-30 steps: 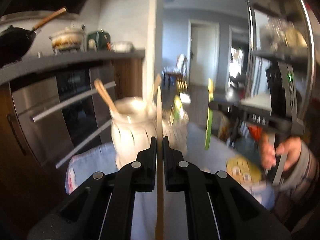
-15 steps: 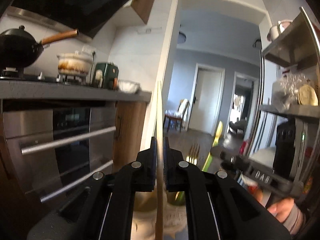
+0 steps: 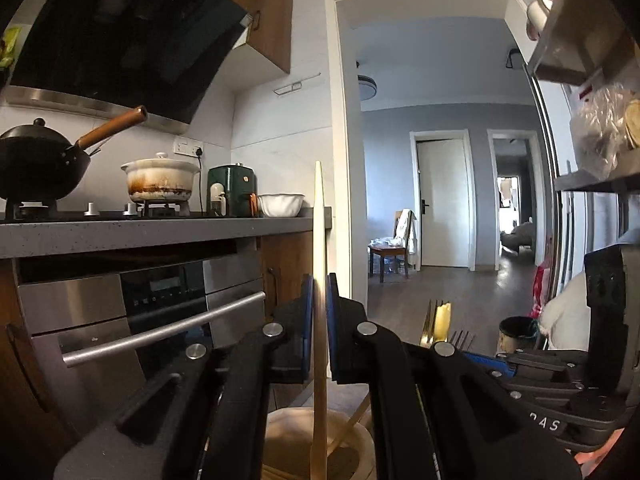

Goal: Organize utensils
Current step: 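Lift the chopstick over the tall cup while the right tool carries the spatula above the short cup, then release the chopstick into the tall cup while the right tool drops the spatula in the short cup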

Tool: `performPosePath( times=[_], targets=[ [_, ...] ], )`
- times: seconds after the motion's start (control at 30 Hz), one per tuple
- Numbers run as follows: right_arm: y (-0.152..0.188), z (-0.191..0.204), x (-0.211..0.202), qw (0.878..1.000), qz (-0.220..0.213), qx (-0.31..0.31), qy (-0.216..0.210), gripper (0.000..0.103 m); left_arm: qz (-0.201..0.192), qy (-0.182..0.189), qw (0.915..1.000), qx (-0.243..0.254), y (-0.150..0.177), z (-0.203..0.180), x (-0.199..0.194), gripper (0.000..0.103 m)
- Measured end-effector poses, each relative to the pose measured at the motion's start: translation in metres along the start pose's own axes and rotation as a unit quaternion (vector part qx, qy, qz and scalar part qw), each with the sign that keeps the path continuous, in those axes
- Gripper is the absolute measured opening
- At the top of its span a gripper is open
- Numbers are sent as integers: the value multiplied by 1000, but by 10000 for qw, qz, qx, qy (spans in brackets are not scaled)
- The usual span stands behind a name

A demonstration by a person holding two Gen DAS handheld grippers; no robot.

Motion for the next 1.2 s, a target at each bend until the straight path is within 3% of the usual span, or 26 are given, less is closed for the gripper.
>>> performPosePath(
  times=[0.3, 0.5, 0.83, 0.97, 1.03, 1.07, 1.2],
  targets=[
    [12, 0, -2, 9995, 174, -46, -249, 10, 144, -15, 9999, 40, 17, -7, -28, 6],
    [26, 3, 6, 9980, 518, -92, -346, 10, 708, -168, 9964, -439, 43, 7, -37, 6],
    [37, 9, 13, 9952, 911, -236, -285, 10, 1137, -37, 9910, -710, 57, 16, -42, 9],
    [37, 9, 9, 9953, 884, -260, -303, 18, 1116, -120, 9919, -594, 55, 14, -46, 21],
    [37, 11, 2, 9955, 847, -301, -285, 31, 1091, -172, 9922, -573, 54, 14, -49, 37],
    [38, 11, -1, 9955, 843, -347, -245, 31, 1082, -183, 9922, -585, 54, 14, -52, 45],
    [42, 11, -18, 9953, 862, -392, -192, 36, 1157, -200, 9919, -491, 60, 11, -66, 54]
  ],
)
Point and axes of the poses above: each gripper's, at about its wrist camera, not at the fingertips, and x roughly the way its jaws point, z to its left, y to its underside, the point moved 4 cm from there along x, roughly the way its jaws point, and after that the axes turned 9 degrees about -x, right-handed, at the moved point
